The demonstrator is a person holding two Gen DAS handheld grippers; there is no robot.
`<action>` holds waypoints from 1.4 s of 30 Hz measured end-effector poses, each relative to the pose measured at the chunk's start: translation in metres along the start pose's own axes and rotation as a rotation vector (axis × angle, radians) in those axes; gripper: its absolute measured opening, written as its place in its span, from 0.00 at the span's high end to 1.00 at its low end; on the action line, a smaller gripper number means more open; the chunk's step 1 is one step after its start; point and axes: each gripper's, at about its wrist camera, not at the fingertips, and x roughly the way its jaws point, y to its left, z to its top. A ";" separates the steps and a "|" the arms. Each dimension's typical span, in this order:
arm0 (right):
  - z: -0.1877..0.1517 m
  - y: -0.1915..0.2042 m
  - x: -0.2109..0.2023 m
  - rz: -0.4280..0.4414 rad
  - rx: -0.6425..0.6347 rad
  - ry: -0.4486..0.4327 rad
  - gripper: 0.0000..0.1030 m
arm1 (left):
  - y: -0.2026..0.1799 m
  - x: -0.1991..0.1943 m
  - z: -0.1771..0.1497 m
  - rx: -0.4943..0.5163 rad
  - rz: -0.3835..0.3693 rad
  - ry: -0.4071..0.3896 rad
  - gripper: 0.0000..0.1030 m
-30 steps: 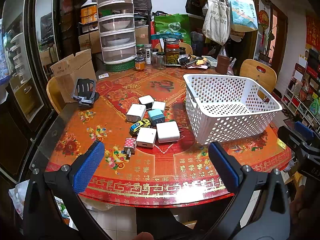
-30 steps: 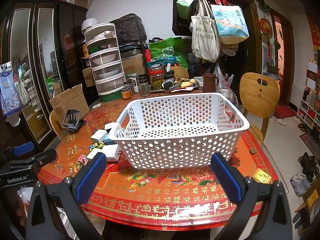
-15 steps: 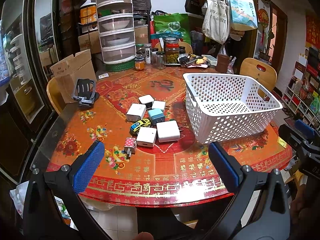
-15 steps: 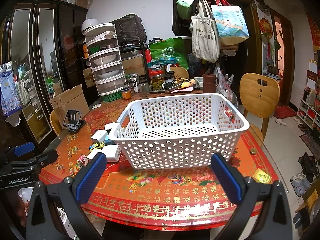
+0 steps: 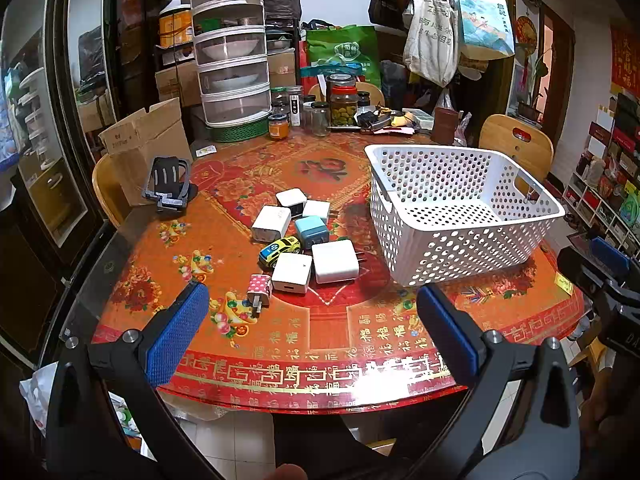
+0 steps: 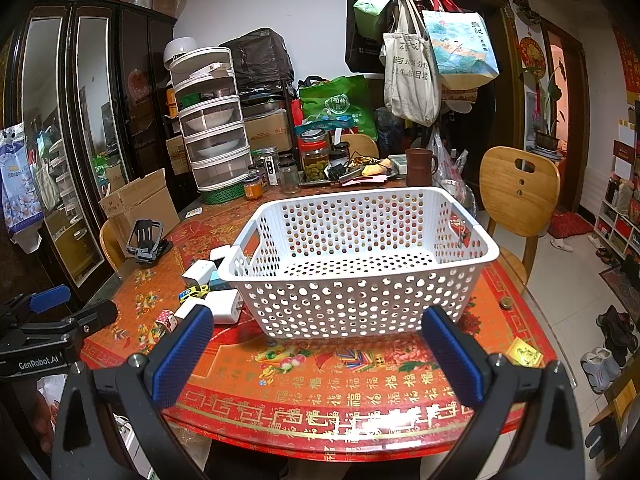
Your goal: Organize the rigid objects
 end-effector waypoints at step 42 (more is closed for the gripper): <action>0.060 -0.193 0.158 -0.052 0.023 0.289 0.67 | 0.062 0.152 -0.025 -0.080 0.142 0.239 0.01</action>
